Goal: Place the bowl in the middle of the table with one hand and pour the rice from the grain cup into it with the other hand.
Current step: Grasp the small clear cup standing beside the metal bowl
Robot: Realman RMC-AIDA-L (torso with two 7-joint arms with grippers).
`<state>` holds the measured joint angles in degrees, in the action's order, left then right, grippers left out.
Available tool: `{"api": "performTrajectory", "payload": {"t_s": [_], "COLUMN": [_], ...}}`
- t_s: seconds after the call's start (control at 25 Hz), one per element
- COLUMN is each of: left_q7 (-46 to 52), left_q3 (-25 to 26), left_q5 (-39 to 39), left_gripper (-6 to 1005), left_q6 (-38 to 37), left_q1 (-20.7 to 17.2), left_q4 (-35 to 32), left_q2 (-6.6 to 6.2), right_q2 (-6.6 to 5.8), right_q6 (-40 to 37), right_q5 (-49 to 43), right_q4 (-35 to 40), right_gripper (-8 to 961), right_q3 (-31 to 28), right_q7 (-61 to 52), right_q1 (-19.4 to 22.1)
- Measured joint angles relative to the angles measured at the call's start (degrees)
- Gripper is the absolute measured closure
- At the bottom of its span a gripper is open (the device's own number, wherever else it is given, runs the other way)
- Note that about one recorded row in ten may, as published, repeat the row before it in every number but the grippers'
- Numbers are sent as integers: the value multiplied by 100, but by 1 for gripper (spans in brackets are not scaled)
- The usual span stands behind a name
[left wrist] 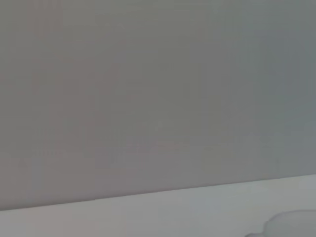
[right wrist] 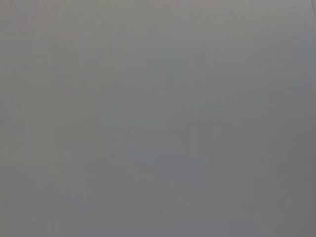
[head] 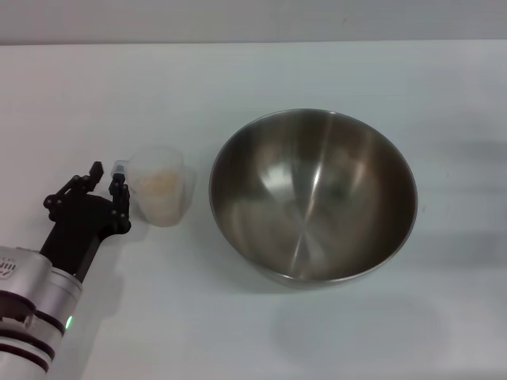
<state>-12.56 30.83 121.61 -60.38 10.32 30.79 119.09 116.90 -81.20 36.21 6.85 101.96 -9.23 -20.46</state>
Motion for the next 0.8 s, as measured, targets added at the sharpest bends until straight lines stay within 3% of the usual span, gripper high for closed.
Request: {"api": "performTrajectory", "payload": {"t_s": [0.16, 0.6, 0.8], "left_q7": [-4, 35, 15], "left_q3": [-42, -27, 98], "left_q5": [-1, -8, -7], "left_gripper": [797, 968, 969], "left_q6": [5, -8, -260], "left_q1": [40, 100, 159], "left_q4": [-7, -6, -18], "left_q2": [0, 7, 9], "right_q2": [0, 0, -1], "right_q6": [0, -1, -43], "right_q5": [0, 0, 0], "right_q4": [0, 1, 33], "right_gripper": [335, 334, 334], "right_q3": [-4, -11, -11], "right_q7": [0, 0, 1], "right_q1": [-2, -3, -19]}}
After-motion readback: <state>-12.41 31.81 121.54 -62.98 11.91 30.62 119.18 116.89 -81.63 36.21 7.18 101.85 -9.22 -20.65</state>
